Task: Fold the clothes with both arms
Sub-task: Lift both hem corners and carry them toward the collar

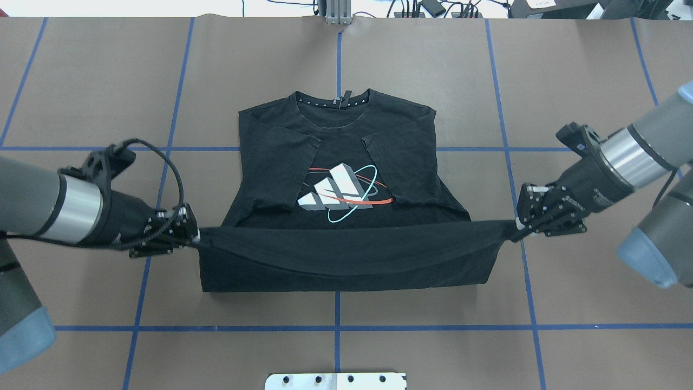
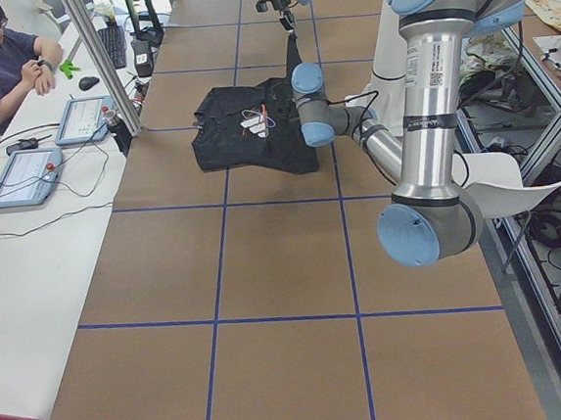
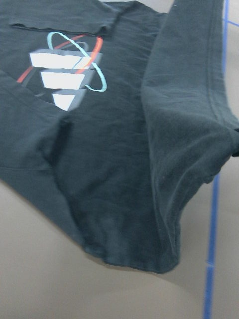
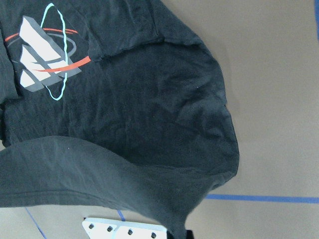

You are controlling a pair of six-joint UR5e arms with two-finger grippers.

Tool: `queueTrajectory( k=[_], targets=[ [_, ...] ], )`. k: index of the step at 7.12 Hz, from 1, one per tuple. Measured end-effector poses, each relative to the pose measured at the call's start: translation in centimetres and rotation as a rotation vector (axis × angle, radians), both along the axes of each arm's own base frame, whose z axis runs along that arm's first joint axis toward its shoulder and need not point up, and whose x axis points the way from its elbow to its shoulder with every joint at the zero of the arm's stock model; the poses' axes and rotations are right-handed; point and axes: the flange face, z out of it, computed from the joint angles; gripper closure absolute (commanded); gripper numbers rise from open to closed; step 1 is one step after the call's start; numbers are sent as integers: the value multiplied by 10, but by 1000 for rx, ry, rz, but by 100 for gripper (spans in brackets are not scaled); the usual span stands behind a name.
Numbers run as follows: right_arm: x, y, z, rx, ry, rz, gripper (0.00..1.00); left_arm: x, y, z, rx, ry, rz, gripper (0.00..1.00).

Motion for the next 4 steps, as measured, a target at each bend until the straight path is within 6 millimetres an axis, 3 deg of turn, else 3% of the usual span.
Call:
queueTrajectory(
  k=[2,4],
  targets=[
    [4,-43,-4,1,1,58,100,-19,-40,0,10,-5,-85,100],
    [3,-88,-10,-1,5,104,100,-16,-78,6,19,-27,-130,100]
  ],
)
